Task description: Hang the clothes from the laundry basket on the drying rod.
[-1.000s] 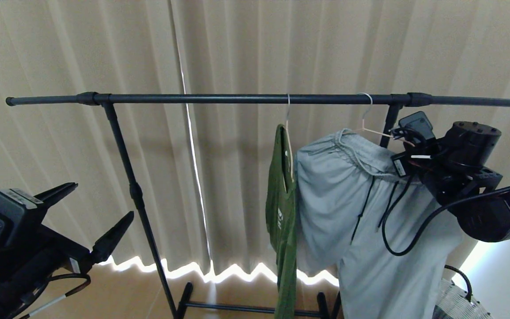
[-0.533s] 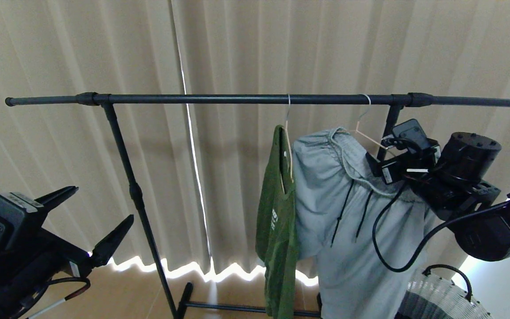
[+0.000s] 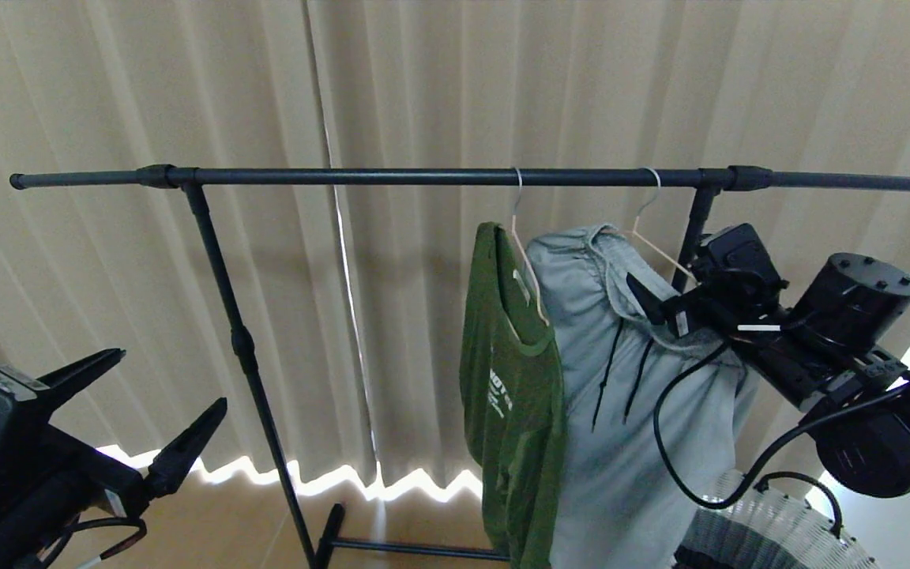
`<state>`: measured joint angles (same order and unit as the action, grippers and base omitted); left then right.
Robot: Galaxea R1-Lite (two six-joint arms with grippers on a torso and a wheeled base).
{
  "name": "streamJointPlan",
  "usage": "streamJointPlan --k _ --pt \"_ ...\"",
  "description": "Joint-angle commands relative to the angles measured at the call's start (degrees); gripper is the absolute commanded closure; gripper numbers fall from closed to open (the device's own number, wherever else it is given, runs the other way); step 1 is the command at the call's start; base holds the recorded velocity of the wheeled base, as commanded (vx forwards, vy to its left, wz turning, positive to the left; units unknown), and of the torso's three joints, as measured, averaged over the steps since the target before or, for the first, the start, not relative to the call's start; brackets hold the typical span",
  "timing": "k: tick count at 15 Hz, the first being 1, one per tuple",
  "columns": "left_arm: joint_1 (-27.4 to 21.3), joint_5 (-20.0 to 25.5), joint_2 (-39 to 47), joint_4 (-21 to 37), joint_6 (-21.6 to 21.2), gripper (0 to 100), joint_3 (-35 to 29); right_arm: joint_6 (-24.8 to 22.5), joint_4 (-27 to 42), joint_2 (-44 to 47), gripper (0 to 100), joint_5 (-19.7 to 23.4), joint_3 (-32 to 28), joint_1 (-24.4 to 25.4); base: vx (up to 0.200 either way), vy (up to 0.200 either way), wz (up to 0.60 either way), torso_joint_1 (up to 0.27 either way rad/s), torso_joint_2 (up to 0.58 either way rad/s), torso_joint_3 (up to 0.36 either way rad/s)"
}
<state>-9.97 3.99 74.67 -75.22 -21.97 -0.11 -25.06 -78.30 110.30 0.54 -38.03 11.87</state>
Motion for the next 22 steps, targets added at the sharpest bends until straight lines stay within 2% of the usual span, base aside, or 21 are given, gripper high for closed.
streamJointPlan --k 1,5,6,7,8,9,11,12,13,14,17,18,19,20,21,22 --pt "0.8 -0.6 -1.7 0.0 1.6 0 0.1 3.0 -3.4 -1.2 0 1.1 1.8 0.0 0.0 0.0 0.0 0.0 0.0 0.0" --pt "1.9 -4.0 -6.6 1.1 5.7 0 0.1 10.2 -6.9 -8.0 0 3.6 6.3 -0.2 0.0 0.0 0.0 0.0 0.0 0.0" --pt "1.9 -4.7 -8.5 3.1 6.6 0 0.1 11.0 -6.9 -9.8 0 3.6 7.3 -0.4 0.0 0.0 0.0 0.0 0.0 0.0" --pt "1.9 -5.3 -13.1 8.9 8.7 0 0.1 12.0 -6.9 -13.2 0 3.5 9.4 -0.5 0.0 0.0 0.0 0.0 0.0 0.0" --pt "1.9 -5.3 -13.1 8.9 8.7 0 0.1 12.0 -6.9 -13.2 0 3.5 9.4 -0.5 0.0 0.0 0.0 0.0 0.0 0.0" --pt "1.9 -5.2 -21.1 19.2 10.7 0 0.1 12.5 -6.7 -18.3 0 3.5 13.5 -0.5 0.0 0.0 0.0 0.0 0.0 0.0" --pt "1.9 -5.2 -30.7 31.5 11.9 0 0.1 12.4 -6.4 -23.6 0 3.3 19.3 -0.5 0.0 0.0 0.0 0.0 0.0 0.0" --pt "1.9 -5.2 -38.6 42.6 12.3 0 0.1 12.4 -6.3 -27.2 0 3.3 24.0 -0.5 0.0 0.0 0.0 0.0 0.0 0.0" --pt "1.9 -5.2 -42.8 48.1 12.4 0 0.1 12.4 -6.3 -28.7 0 3.3 26.1 -0.5 0.0 0.0 0.0 0.0 0.0 0.0" --pt "2.0 -5.3 -50.9 59.4 13.1 0 -0.2 12.4 -6.3 -31.4 0 3.0 30.4 -0.6 0.0 0.0 0.0 0.0 0.0 0.0" --pt "3.0 -5.4 -65.2 77.4 15.1 0 -3.5 12.5 -5.7 -35.7 0 2.7 38.0 -3.1 0.0 0.0 0.0 0.0 0.0 0.0" --pt "4.6 -5.4 -68.7 80.9 15.4 0 -3.1 12.8 -2.7 -37.5 0 2.3 38.0 -5.7 0.0 0.0 0.0 0.0 0.0 0.0" --pt "4.9 -6.9 -69.3 81.1 16.3 0 -2.4 12.9 -0.3 -39.9 0 2.4 37.9 -8.1 0.0 0.0 0.0 0.0 0.0 0.0" --pt "4.9 -10.0 -69.2 80.1 19.1 0 -2.0 12.9 2.3 -41.7 0 2.4 37.9 -9.9 0.0 0.0 0.0 0.0 0.0 0.0" --pt "4.8 -11.6 -69.2 79.7 22.6 0 -1.6 12.9 6.3 -44.5 0 2.4 37.9 -12.0 0.0 0.0 0.0 0.0 0.0 0.0" --pt "4.9 -12.0 -69.2 79.4 24.2 0 -1.5 13.0 9.0 -46.8 0 2.5 37.9 -12.7 0.0 0.0 0.0 0.0 0.0 0.0"
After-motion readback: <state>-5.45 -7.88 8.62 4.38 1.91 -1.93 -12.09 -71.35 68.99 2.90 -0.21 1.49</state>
